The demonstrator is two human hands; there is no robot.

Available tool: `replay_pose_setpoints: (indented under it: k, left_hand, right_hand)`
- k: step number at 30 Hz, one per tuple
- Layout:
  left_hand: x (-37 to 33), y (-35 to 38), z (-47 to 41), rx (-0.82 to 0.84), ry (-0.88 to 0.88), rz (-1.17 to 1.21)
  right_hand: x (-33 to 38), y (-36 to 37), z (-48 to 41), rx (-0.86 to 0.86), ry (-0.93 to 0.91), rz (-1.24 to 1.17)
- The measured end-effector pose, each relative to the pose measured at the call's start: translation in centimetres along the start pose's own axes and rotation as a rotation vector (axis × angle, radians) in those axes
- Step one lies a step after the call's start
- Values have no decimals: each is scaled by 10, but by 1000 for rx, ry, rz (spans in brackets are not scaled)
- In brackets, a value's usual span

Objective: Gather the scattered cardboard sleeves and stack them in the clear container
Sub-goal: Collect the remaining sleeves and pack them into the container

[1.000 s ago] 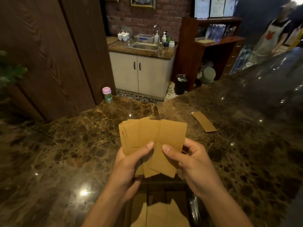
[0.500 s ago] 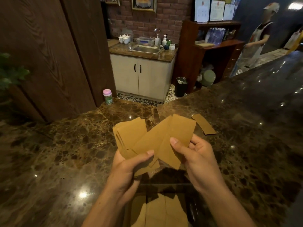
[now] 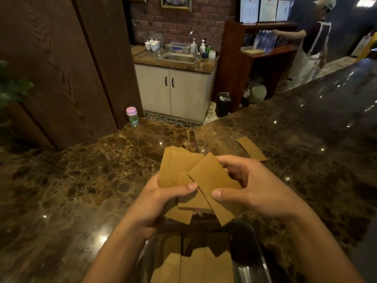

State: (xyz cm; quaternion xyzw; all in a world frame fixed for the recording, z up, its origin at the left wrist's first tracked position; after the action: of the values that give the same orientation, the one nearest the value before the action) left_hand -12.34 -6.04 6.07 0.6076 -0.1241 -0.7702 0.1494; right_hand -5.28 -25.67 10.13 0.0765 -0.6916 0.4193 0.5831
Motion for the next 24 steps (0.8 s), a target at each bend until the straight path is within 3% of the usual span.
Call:
replay_pose_setpoints:
  k: [5,10,18,24]
  left_hand:
    - [29,-7,12,-68,-50,271]
    - [63,-15,36,-223,-95,234]
    - [84,-11,53,-225,-140,129]
    - [88,-11,60,-248,-102,214]
  right_hand:
    - [-28,26,13,-254,133,-310]
    - [-50,64,43,-330,280,-895]
    - [-59,94,60,-223,362,-832]
    - [-62,97,57,-364,376,-943]
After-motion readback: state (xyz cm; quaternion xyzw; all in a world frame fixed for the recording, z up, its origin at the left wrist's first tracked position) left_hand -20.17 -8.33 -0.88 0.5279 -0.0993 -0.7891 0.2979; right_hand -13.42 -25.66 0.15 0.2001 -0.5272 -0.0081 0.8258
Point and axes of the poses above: each hand's wrist, its own z-axis away from the middle knuckle, its own y-axis out of the palm, x = y × z, the point moved 3 cm from there along -z, towards the middle knuckle, and after that the axes turned 2 degrees about -y, right-handed, at the moved point
